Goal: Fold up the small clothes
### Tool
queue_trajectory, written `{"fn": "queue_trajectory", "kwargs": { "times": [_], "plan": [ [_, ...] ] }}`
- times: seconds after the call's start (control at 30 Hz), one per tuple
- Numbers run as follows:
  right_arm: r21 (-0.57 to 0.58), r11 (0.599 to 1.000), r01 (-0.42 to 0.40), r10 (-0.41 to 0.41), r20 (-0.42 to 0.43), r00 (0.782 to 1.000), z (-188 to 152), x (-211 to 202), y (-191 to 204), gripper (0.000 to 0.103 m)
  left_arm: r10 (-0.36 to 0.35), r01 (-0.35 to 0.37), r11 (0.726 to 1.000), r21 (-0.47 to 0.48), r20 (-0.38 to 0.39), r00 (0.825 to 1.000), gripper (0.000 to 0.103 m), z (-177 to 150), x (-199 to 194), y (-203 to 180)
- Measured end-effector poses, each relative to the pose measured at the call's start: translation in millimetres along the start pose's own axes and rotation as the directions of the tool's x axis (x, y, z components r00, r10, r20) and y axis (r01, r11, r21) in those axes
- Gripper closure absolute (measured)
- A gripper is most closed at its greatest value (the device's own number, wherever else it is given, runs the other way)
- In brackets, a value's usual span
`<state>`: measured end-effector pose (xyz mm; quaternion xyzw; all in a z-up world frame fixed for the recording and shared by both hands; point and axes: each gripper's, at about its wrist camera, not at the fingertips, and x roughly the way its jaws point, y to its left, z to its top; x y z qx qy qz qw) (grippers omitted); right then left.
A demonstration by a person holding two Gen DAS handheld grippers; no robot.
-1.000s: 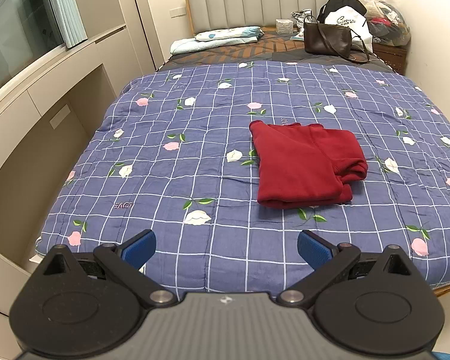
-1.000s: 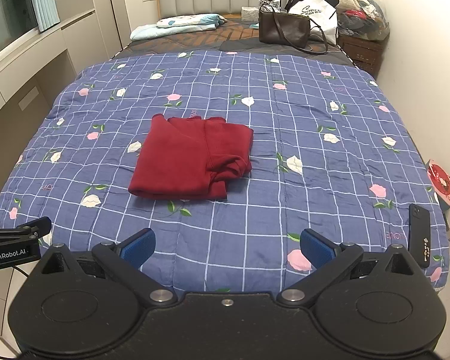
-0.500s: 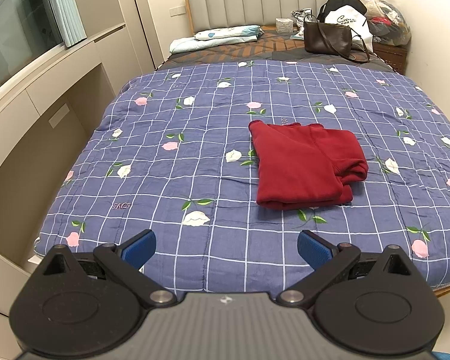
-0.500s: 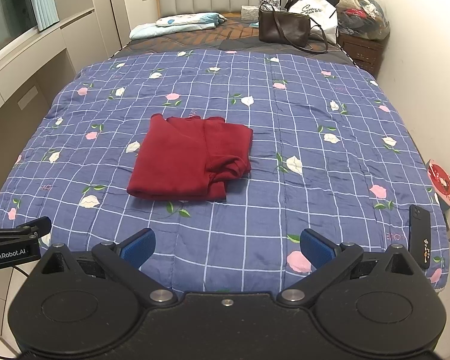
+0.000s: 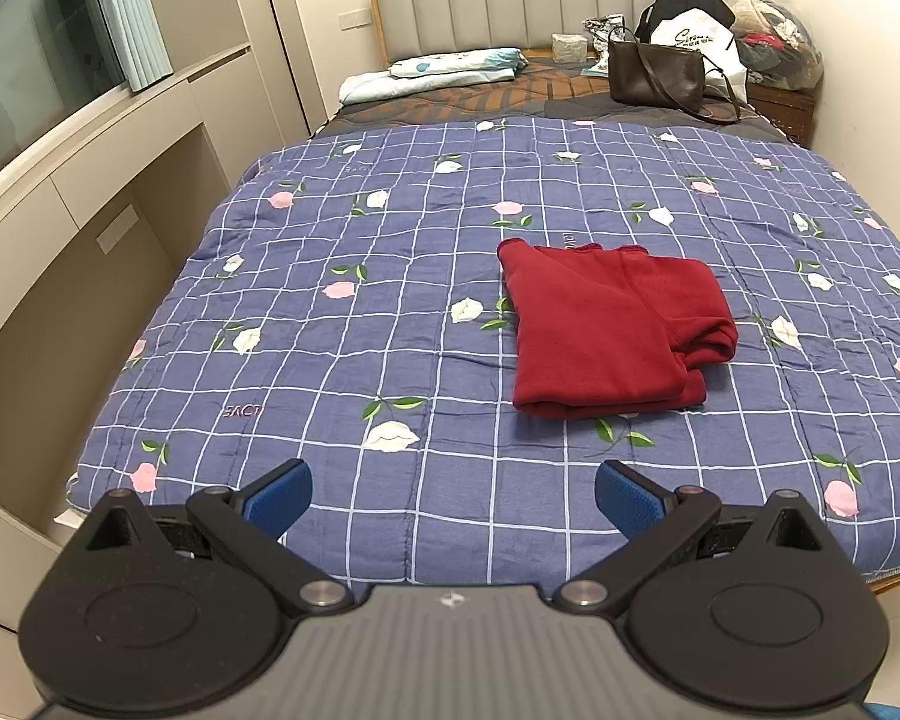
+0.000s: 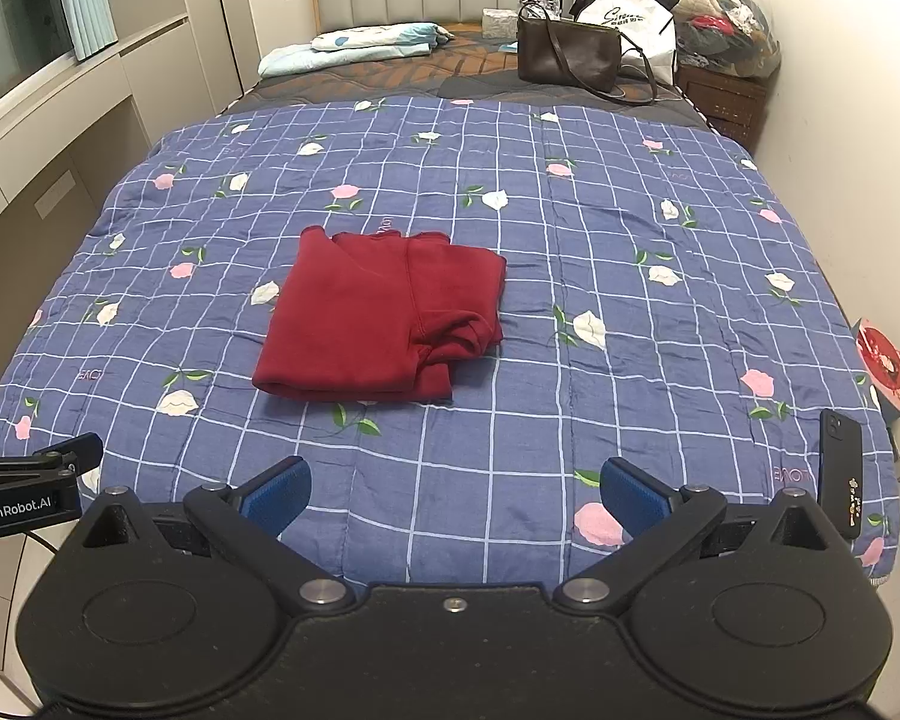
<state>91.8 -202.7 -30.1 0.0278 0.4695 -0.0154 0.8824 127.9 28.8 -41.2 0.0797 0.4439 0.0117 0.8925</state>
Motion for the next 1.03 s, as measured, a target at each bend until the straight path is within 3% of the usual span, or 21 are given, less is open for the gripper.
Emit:
{"fn": "queue_trajectory", "kwargs": {
  "times": [1.03],
  "plan": [
    [0.002,1.000,0.002,-0.002,-0.016,1.000,-2.1,1.7,0.2,0.001,-0.018,0.018,1.000,0.004,-0.014,1.000,0.000,10.1,10.4,-3.8]
  ]
}}
